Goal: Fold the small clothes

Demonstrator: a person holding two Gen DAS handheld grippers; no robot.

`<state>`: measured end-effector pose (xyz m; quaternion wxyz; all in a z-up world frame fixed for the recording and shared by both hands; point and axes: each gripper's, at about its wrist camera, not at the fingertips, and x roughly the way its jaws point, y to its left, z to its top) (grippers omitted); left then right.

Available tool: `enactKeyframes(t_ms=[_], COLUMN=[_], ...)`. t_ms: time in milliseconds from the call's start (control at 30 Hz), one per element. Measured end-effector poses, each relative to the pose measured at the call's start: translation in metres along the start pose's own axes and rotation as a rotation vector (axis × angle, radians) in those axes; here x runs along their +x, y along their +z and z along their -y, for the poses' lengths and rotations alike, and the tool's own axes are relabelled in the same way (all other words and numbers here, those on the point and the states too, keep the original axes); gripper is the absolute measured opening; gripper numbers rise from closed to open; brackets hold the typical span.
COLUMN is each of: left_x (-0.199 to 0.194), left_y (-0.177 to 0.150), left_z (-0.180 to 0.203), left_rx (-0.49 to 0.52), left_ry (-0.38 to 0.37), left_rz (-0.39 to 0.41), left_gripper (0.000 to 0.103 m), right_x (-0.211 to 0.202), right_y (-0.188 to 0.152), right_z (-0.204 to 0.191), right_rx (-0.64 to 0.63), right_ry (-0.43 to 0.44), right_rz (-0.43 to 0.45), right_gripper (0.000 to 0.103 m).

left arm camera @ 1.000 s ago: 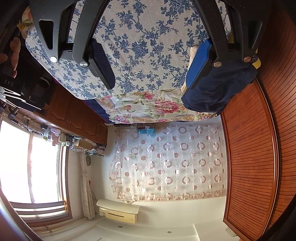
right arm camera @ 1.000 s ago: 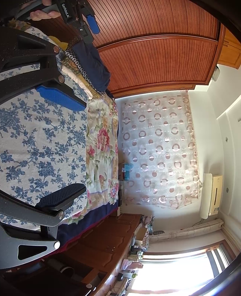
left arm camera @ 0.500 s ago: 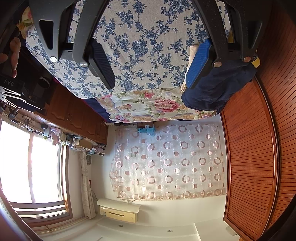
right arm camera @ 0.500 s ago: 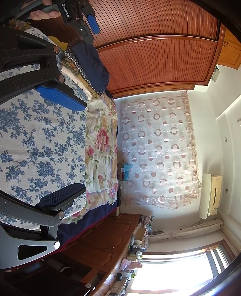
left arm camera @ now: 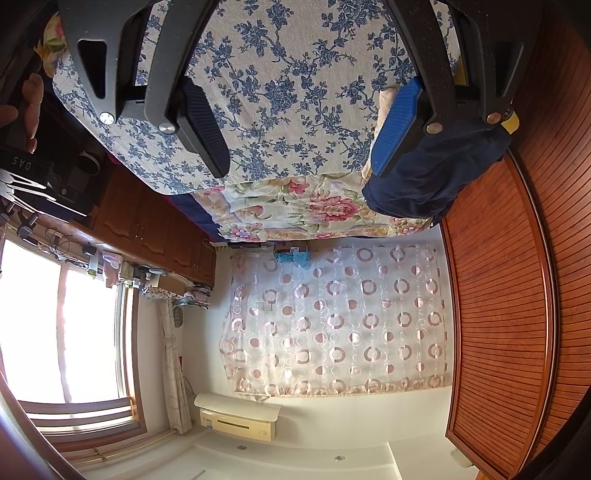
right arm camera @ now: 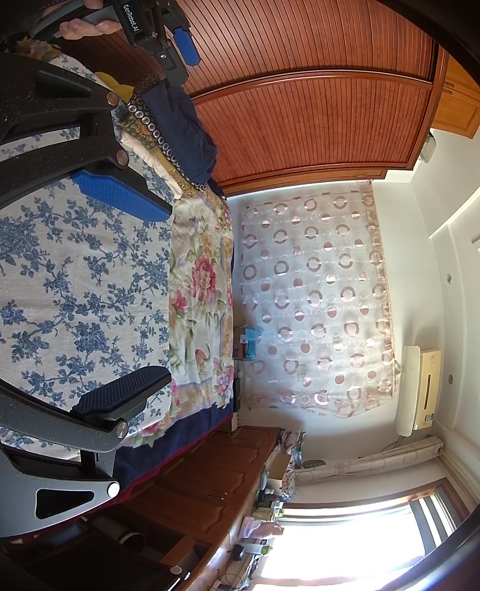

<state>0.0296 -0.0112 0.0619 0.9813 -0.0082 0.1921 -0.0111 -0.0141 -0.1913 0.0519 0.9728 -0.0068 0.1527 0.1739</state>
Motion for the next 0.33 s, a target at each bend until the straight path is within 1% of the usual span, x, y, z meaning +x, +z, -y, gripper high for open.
enactKeyframes(t_ms=[333], left_x=[-0.0002], left_y=[0.0003], left_z=[0.0001], left_rx=[-0.001], left_ry=[0.002], left_rz=[0.001], left_gripper=[0.08], right_x=[0.0004], right_y=[0.0013], right_z=[0.0047], right_rx=[-0.003], right_ry=[0.002], right_rz=[-0.002], right_gripper=[0.082])
